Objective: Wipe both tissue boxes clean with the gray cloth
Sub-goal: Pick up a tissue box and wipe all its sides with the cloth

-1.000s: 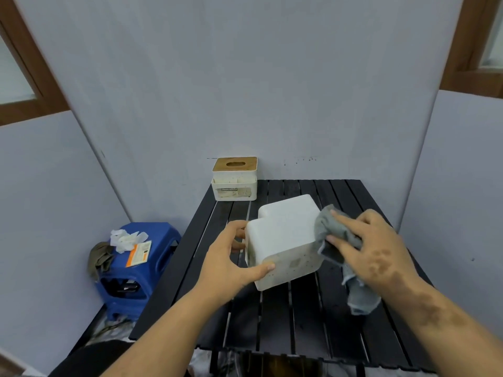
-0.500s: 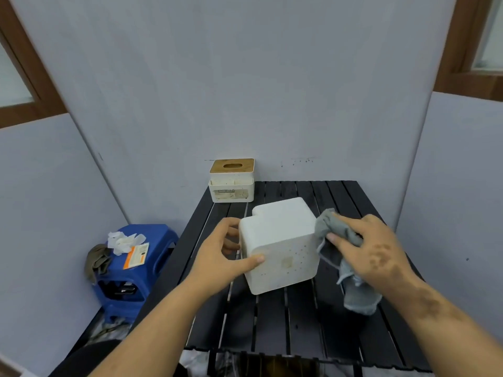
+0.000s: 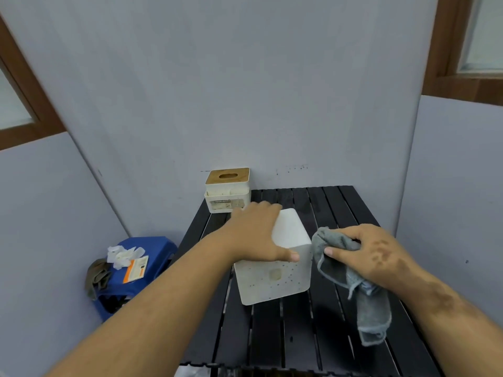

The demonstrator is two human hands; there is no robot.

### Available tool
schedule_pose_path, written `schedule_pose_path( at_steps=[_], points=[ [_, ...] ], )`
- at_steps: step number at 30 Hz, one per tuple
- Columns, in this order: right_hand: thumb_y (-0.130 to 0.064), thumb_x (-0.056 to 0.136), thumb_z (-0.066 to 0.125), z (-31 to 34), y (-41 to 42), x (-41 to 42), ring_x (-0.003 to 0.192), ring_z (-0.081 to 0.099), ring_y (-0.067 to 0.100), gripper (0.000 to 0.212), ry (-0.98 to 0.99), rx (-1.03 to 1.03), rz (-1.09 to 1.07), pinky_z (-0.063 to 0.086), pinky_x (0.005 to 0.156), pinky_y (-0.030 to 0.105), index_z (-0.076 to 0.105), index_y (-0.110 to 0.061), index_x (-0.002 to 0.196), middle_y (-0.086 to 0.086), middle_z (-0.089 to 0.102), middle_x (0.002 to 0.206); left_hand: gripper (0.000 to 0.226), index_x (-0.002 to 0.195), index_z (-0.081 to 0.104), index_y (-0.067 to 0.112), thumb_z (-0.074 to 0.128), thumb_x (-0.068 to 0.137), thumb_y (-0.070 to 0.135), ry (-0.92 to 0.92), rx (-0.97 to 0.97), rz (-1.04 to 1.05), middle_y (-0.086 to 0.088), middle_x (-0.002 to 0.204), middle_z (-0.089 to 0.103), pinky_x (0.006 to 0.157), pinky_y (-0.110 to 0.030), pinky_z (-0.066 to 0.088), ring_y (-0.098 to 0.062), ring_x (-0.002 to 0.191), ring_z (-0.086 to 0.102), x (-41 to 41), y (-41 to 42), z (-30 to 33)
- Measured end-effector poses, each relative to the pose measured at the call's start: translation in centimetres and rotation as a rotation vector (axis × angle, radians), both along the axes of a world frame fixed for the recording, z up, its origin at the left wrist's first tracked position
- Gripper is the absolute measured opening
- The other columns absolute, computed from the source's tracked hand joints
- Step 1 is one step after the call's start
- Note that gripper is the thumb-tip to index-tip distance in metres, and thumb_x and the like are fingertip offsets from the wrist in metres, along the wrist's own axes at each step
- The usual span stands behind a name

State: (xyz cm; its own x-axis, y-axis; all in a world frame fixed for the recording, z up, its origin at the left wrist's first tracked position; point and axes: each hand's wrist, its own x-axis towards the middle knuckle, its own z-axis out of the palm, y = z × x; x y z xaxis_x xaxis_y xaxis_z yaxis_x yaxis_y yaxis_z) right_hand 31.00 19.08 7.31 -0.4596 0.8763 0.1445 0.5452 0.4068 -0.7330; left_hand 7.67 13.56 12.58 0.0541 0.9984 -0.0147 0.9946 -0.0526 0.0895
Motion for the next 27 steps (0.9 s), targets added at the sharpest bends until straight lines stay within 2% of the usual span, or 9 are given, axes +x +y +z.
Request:
schedule_pose_path(
  at_steps=[3,7,12,14,16,19,22,24,27],
  points=[
    [-0.036,0.083,0.076,-0.2,0.1,-0.2,0.074,0.066,-0.005,0.008,0.002,-0.016,-0.004,0.054,0.072,0.019,0.077,-0.040,0.089,-0.020,0.073,0.077,0.082,0.127,0.049,0.020,0.069,0.074,0.079,0.160,-0.066,-0.040,-0.001,0.123,0.054,0.094,-0.045,0.040,-0.025,0.115,0.051,1.6,2.7,0.3],
    [-0.034,0.083,0.077,-0.3,0.0,-0.3,0.074,0.065,-0.010,0.011,0.046,-0.049,0.013,0.048,0.067,0.010,0.077,-0.039,0.092,-0.022,0.073,0.076,0.068,0.109,0.047,0.021,0.070,0.076,0.075,0.233,-0.084,-0.057,0.001,0.109,0.051,0.085,-0.041,0.034,-0.024,0.105,0.052,2.5,4.4,0.7],
    [-0.035,0.084,0.076,-0.2,-0.2,-0.3,0.073,0.065,-0.007,0.006,0.046,-0.048,0.044,0.053,0.071,0.019,0.077,-0.038,0.088,-0.022,0.072,0.074,0.067,0.099,0.048,0.021,0.075,0.070,0.075,0.244,-0.072,-0.080,0.004,0.098,0.052,0.075,-0.036,0.039,-0.019,0.091,0.054,2.3,3.9,1.8],
    [-0.032,0.085,0.075,0.4,-0.6,-0.5,0.073,0.062,-0.010,0.008,0.088,0.002,0.074,0.048,0.066,0.012,0.076,-0.041,0.084,-0.028,0.067,0.070,0.070,0.104,0.051,0.020,0.077,0.067,0.073,0.229,-0.050,-0.082,0.004,0.099,0.053,0.073,-0.035,0.044,-0.019,0.089,0.055,1.8,3.2,2.7],
    [-0.031,0.084,0.076,1.0,-1.0,-0.7,0.073,0.061,-0.006,0.019,0.165,0.059,0.077,0.043,0.065,0.007,0.071,-0.050,0.085,-0.017,0.066,0.071,0.083,0.120,0.053,0.018,0.081,0.062,0.070,0.171,-0.010,-0.074,0.004,0.110,0.054,0.082,-0.040,0.052,-0.020,0.097,0.058,1.3,2.0,4.0],
    [-0.034,0.082,0.077,1.5,-1.5,-1.1,0.080,0.060,0.004,0.031,0.285,0.124,0.039,0.044,0.075,0.015,0.066,-0.062,0.088,-0.006,0.059,0.083,0.095,0.135,0.048,0.022,0.091,0.058,0.056,-0.010,0.080,-0.064,0.009,0.121,0.051,0.094,-0.040,0.050,-0.016,0.111,0.051,0.6,-0.5,5.7],
    [-0.030,0.082,0.077,1.6,-2.1,-1.6,0.082,0.060,0.011,0.034,0.404,0.152,-0.031,0.050,0.078,0.027,0.063,-0.061,0.083,0.001,0.058,0.086,0.103,0.138,0.043,0.027,0.093,0.051,0.050,-0.188,0.156,-0.076,0.014,0.128,0.046,0.099,-0.038,0.049,-0.008,0.116,0.046,-0.4,-2.9,5.5],
    [-0.032,0.084,0.075,1.3,-2.5,-2.3,0.082,0.059,0.010,0.028,0.427,0.175,-0.121,0.052,0.079,0.030,0.066,-0.053,0.100,-0.001,0.055,0.089,0.106,0.139,0.040,0.031,0.090,0.048,0.052,-0.257,0.210,-0.067,0.021,0.129,0.041,0.096,-0.037,0.052,-0.005,0.115,0.048,-1.0,-4.4,4.4],
    [-0.046,0.084,0.069,0.2,-4.6,-4.2,0.086,0.054,0.005,0.053,0.374,0.292,-0.152,0.052,0.081,0.026,0.059,-0.034,0.134,-0.011,0.044,0.098,0.103,0.137,0.040,0.033,0.095,0.051,0.043,-0.320,0.307,-0.040,0.025,0.127,0.041,0.088,-0.032,0.054,-0.003,0.112,0.052,-1.6,-6.2,1.9]
  ],
)
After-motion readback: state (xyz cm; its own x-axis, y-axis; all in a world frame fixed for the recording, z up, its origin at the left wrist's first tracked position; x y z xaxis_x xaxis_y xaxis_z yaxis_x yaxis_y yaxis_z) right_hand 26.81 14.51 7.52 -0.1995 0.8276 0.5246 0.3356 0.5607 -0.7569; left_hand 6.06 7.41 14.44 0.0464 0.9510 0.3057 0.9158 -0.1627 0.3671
